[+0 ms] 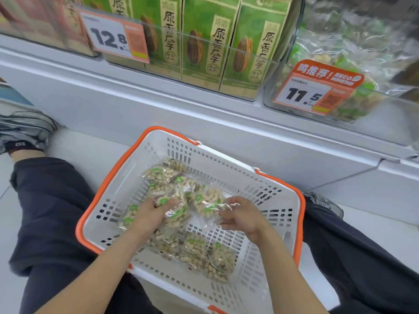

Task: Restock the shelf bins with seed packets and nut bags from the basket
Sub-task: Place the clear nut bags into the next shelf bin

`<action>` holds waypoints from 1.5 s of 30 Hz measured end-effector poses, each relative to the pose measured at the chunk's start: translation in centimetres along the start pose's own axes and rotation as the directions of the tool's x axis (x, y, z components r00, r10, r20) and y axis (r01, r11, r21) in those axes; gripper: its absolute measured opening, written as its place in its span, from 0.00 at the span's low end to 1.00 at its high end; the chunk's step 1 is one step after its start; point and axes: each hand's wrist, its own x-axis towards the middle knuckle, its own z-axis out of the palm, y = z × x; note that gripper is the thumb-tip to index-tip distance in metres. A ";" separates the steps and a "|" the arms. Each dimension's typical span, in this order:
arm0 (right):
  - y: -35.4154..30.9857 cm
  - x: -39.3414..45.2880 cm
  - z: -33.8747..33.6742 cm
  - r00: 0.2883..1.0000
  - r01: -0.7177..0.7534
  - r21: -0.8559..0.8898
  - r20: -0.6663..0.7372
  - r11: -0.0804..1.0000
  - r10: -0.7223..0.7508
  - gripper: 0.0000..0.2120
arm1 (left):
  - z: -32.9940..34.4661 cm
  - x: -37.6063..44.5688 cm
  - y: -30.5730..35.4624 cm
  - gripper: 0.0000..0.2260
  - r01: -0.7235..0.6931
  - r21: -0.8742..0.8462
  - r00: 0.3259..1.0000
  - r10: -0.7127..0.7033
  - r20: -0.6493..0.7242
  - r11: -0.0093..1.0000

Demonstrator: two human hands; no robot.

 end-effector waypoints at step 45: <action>-6.1 -11.7 -5.6 0.895 0.431 -0.704 0.259 0.564 -0.362 0.34 | 8.0 -8.6 11.3 0.22 -0.837 0.337 0.545 0.594 0.592 0.432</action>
